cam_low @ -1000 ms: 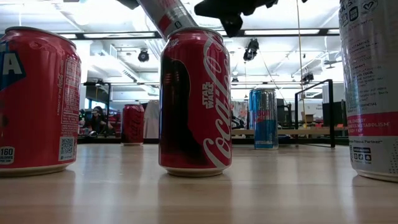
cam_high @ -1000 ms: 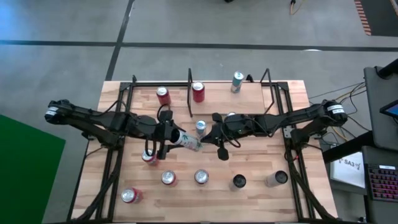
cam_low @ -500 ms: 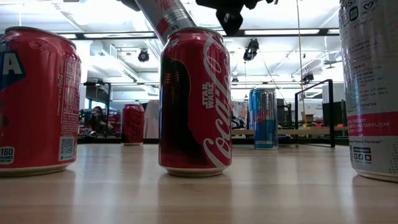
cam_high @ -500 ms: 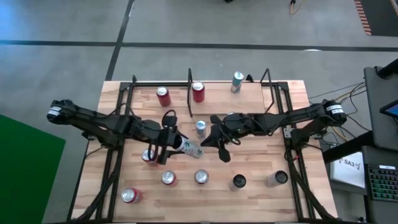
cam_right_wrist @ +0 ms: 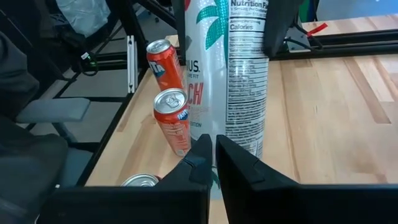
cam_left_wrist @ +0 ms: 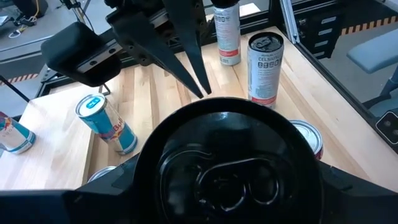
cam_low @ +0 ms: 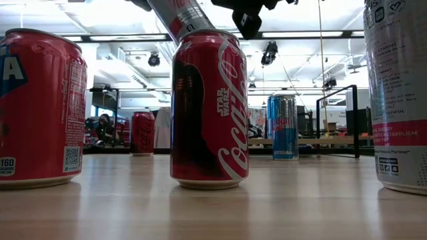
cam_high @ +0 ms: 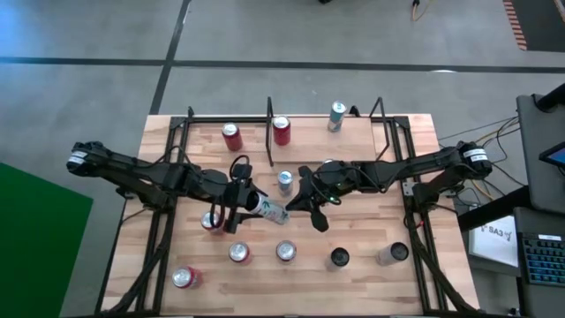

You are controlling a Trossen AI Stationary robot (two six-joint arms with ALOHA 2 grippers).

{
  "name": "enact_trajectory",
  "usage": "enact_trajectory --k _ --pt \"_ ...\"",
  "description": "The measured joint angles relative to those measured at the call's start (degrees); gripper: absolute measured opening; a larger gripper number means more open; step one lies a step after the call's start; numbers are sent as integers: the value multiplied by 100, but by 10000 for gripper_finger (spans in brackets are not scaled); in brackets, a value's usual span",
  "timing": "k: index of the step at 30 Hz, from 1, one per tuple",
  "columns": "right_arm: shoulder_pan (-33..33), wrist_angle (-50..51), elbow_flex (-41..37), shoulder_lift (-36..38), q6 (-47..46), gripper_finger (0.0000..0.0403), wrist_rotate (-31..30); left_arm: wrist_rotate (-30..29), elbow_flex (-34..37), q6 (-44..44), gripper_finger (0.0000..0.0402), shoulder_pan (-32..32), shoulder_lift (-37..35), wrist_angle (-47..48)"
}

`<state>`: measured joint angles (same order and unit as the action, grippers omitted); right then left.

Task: Place canned beverage on shelf
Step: Put the white and pink soda can on the shelf

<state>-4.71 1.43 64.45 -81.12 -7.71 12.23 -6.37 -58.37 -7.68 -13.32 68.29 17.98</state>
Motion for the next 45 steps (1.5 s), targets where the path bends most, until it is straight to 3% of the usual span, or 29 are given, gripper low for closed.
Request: enact_trajectory --k 6,16,22,36,45 --pt "4 -7 0 0 285 75 -7 0 0 0 250 0 0 0" --pt "15 -7 -2 0 -49 281 -22 -2 2 -61 250 0 0 -153" --pt "29 -5 -2 -7 28 362 -22 -4 2 -283 250 0 -2 -456" --pt "37 -4 -9 -55 230 368 26 -7 -17 -755 250 2 386 -992" --pt "37 45 -9 -55 395 367 43 -14 -515 -1069 250 11 768 -911"
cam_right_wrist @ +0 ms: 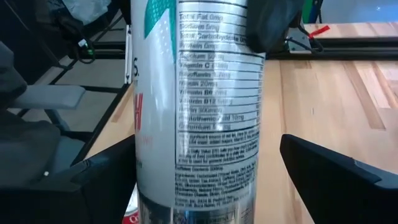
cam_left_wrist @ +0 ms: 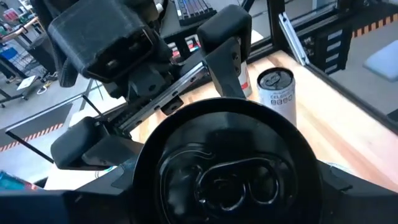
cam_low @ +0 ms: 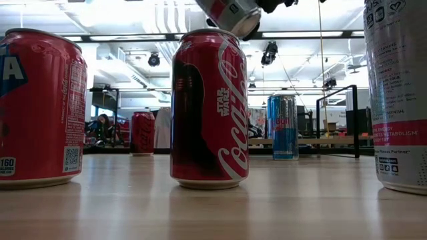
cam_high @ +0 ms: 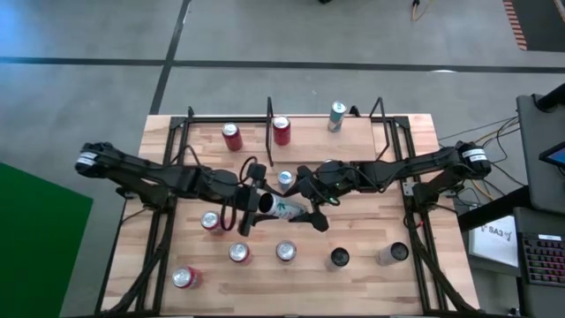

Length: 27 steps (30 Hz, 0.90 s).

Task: Place canned beverage on shelf
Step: Put the white and pink soda can on the shelf

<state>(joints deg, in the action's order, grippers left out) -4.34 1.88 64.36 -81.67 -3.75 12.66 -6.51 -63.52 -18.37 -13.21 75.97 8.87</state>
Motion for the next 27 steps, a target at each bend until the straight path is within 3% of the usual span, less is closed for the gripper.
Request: enact_trajectory --k 4,12,21,27 --pt "-2 47 0 0 76 342 22 -6 -158 -46 253 4 161 91" --pt "-1 173 -1 10 220 231 -49 -41 -245 -70 292 35 239 41" --pt "12 415 -2 326 312 231 -114 -45 -248 -107 306 61 -79 195" --pt "11 649 -114 720 408 233 -530 -242 -246 -162 306 79 -430 303"
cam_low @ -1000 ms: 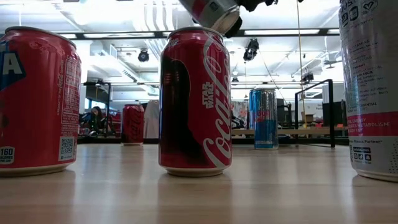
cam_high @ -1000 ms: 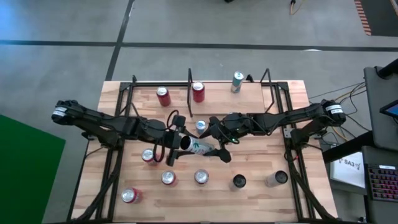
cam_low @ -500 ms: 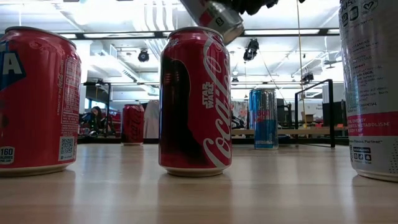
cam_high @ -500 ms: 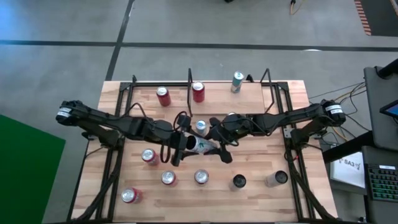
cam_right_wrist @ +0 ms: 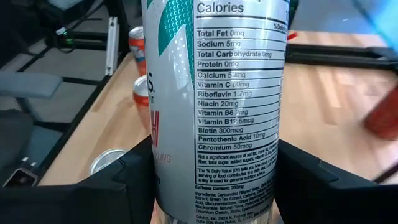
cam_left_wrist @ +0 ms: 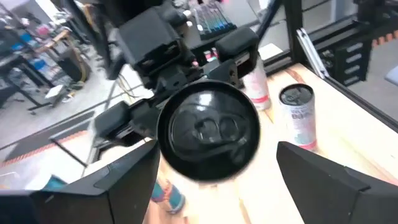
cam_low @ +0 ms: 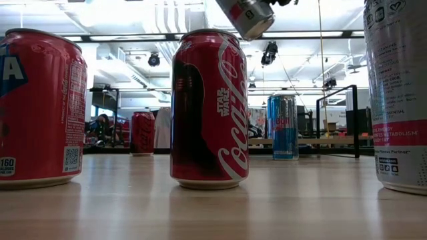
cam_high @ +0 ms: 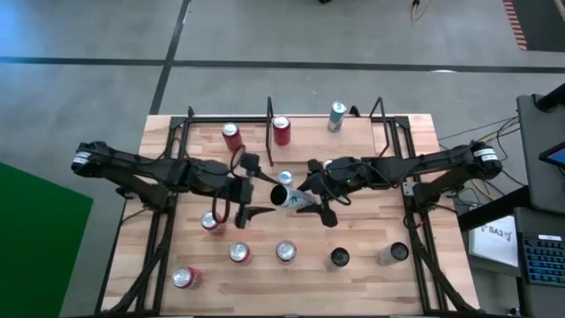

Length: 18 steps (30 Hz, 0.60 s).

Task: Place canned beverage on shelf
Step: Put the white and pink soda can on the shelf

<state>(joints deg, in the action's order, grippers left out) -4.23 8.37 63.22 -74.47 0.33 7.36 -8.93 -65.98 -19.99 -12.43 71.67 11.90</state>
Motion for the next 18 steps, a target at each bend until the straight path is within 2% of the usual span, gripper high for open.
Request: enact_trajectory --k 7,18 --pt "67 -6 -214 373 58 235 -479 -66 88 3 306 -2 -283 1" --pt "532 -745 -663 547 263 239 -441 -87 234 52 307 -2 -326 -120"
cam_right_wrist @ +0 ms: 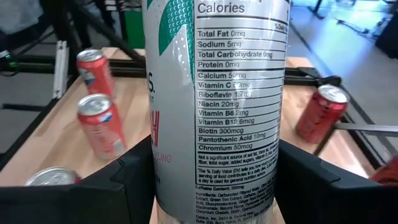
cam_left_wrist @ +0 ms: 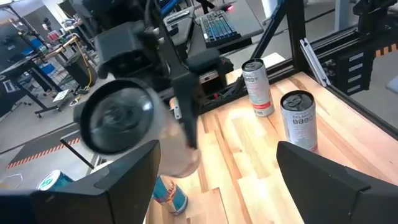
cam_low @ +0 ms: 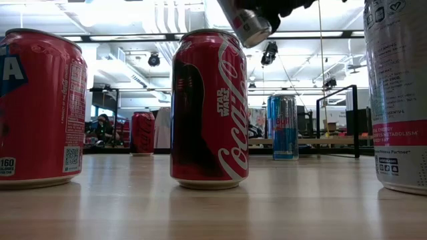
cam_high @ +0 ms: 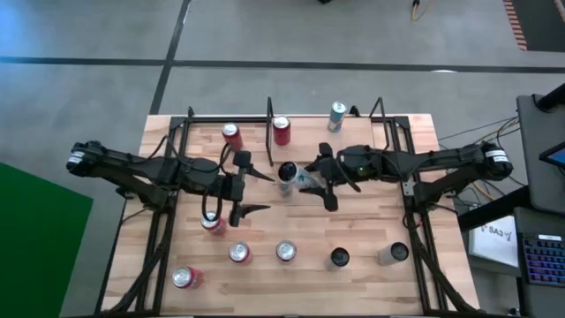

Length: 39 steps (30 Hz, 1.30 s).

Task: Place canned beverage on shelf
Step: Put the white and pink soda can on the shelf

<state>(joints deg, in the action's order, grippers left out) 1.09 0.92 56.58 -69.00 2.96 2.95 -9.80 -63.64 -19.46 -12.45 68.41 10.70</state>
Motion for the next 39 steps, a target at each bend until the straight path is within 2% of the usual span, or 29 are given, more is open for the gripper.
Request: enact_trajectory --k 4,7,11,22,25,32,39 --pt "287 -336 -151 1 7 243 30 18 155 18 307 0 -53 -255" --pt "531 -659 -293 1 4 242 285 62 256 101 307 -10 -86 -503" --pt "817 -1029 -440 -1 7 244 495 378 282 159 307 -21 -97 -560" --pt "1551 -2218 -1092 -8 -201 245 457 389 282 199 307 -20 -104 -569" --pt "1791 -2397 -1275 -12 -393 246 382 228 284 261 307 -22 -108 -571" --pt "2012 -2430 -1461 -12 -566 244 -506 78 282 308 307 -20 -142 -536" --pt "2030 -2148 -1617 -29 -946 245 -1834 -245 284 333 307 -20 -267 -427"
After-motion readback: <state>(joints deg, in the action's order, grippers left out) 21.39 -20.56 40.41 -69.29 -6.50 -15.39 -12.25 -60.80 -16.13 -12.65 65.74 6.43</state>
